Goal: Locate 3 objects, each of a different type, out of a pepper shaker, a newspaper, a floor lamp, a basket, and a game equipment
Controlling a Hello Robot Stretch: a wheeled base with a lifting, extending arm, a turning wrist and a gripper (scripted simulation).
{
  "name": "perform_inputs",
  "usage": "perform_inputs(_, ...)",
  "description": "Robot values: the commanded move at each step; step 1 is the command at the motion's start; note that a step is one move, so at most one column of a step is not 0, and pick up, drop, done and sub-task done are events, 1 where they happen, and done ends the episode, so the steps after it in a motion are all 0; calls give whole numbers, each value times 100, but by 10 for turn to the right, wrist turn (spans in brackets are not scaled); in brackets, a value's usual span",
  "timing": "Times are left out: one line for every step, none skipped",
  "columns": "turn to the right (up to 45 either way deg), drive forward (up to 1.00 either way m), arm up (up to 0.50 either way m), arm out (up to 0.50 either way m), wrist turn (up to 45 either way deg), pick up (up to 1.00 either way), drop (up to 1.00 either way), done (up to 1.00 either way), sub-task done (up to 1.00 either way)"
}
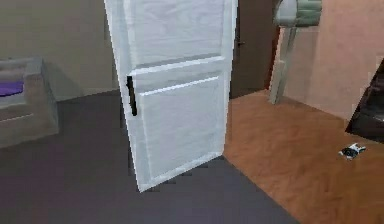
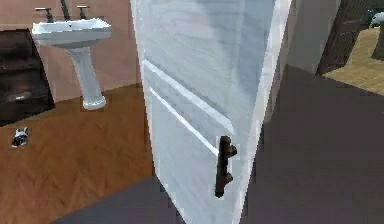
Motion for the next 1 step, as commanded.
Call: perform_inputs(0, 10, 0, 0, 0, 0, 0, 0, 0)
